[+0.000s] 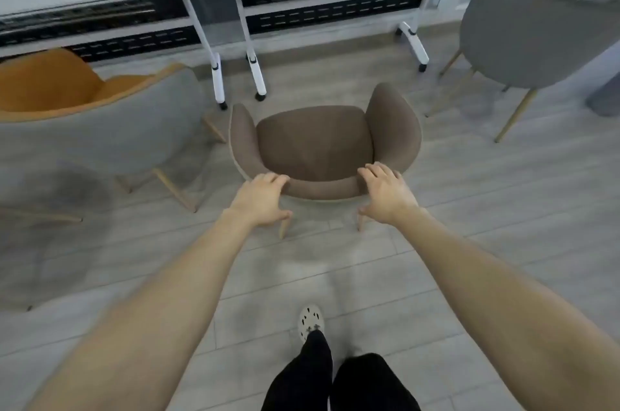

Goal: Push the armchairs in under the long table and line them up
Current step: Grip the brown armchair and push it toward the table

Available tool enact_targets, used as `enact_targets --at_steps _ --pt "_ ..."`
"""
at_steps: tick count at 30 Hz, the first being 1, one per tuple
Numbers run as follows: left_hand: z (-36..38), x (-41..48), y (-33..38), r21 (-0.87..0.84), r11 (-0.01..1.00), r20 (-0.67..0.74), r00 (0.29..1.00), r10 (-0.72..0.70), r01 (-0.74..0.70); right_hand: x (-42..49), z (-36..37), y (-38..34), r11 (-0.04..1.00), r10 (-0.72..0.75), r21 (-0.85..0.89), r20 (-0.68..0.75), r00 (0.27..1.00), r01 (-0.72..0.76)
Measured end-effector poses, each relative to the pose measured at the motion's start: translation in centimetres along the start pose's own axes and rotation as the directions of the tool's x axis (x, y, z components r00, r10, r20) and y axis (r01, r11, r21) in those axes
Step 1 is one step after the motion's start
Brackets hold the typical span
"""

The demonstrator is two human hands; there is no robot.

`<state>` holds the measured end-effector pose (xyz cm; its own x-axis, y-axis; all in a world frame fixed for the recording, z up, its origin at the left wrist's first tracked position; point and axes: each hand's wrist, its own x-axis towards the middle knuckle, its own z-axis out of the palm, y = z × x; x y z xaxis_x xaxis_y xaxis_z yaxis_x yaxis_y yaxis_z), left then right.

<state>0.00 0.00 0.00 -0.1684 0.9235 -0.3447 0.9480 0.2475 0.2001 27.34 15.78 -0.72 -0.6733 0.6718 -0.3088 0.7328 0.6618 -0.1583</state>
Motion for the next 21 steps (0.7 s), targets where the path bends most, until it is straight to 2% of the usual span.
enact_targets --at_steps 4,7,13,21 --pt "2.3 3.4 -0.3 0.082 0.996 0.111 0.993 0.026 -0.035 2.6 1.7 1.8 0.995 0.02 -0.101 0.089 0.996 -0.011" --pt "4.4 6.2 -0.8 0.101 0.993 0.162 0.986 0.046 -0.063 4.9 3.1 2.9 0.985 -0.025 -0.165 0.102 0.995 0.042" --pt "4.0 9.3 -1.5 0.105 0.987 0.114 0.988 0.107 -0.119 7.7 3.6 5.1 0.977 -0.148 -0.145 0.064 0.987 0.156" --pt "-0.6 18.2 -3.5 0.103 0.995 0.074 0.997 0.004 -0.011 18.9 -0.9 7.3 0.973 -0.16 -0.158 0.054 0.986 0.166"
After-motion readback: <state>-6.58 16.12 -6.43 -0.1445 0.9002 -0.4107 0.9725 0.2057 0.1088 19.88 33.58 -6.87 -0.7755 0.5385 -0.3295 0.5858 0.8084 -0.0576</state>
